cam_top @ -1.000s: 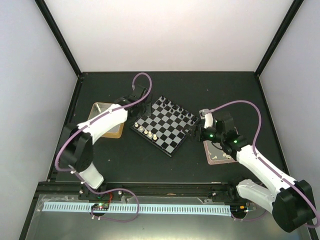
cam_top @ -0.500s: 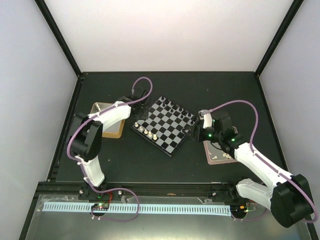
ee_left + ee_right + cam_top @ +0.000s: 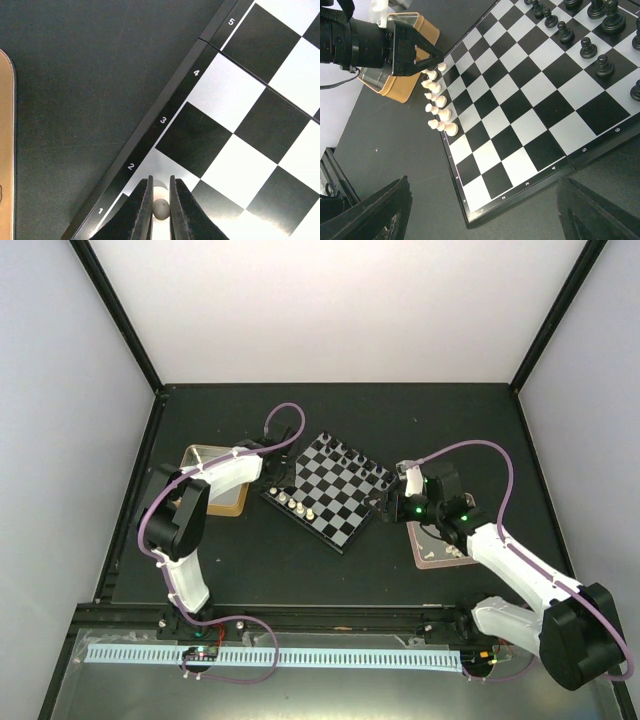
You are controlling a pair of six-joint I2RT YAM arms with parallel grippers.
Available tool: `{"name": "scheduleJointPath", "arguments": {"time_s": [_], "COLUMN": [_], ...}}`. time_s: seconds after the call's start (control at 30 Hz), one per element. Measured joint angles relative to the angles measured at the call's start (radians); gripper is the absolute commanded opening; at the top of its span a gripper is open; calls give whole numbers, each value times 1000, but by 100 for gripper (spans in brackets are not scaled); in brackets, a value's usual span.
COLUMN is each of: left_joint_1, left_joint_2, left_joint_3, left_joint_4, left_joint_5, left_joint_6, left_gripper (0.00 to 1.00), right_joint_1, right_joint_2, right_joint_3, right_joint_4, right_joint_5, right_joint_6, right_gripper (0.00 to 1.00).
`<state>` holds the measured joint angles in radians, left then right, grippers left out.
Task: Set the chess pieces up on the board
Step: Place the chess piece on the chessboard, then pick up the chess piece from the storage box.
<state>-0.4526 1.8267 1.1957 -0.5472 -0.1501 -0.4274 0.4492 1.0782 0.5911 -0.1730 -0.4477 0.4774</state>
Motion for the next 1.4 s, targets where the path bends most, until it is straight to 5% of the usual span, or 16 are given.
{"name": "scheduleJointPath", "arguments": {"time_s": [0.37,0.67,0.93,1.13,1.4], "left_joint_1": [0,2,2,3,6], "left_joint_2": [2,2,-29,-198,-573], "left_joint_3": [-2,-2,13,13,-111], "left_joint_4": [22,21,-3,-9,70], "left_joint_5": [5,8,24,55,175], "left_joint_6": [24,33,33,25,-3], "left_gripper": [11,37,42,43,48], "right_joint_1": [0,0,-14,-195,-330], "right_joint_2": [0,0,-82,-55,118], "right_joint_3": [3,10,56,72,72], "right_joint_4": [0,-19,-132,-270,-344], "right_joint_5": [0,10,303,542,675], "right_joint_6": [0,4,94,185,223], "right_gripper": [80,79,74,66,45]}}
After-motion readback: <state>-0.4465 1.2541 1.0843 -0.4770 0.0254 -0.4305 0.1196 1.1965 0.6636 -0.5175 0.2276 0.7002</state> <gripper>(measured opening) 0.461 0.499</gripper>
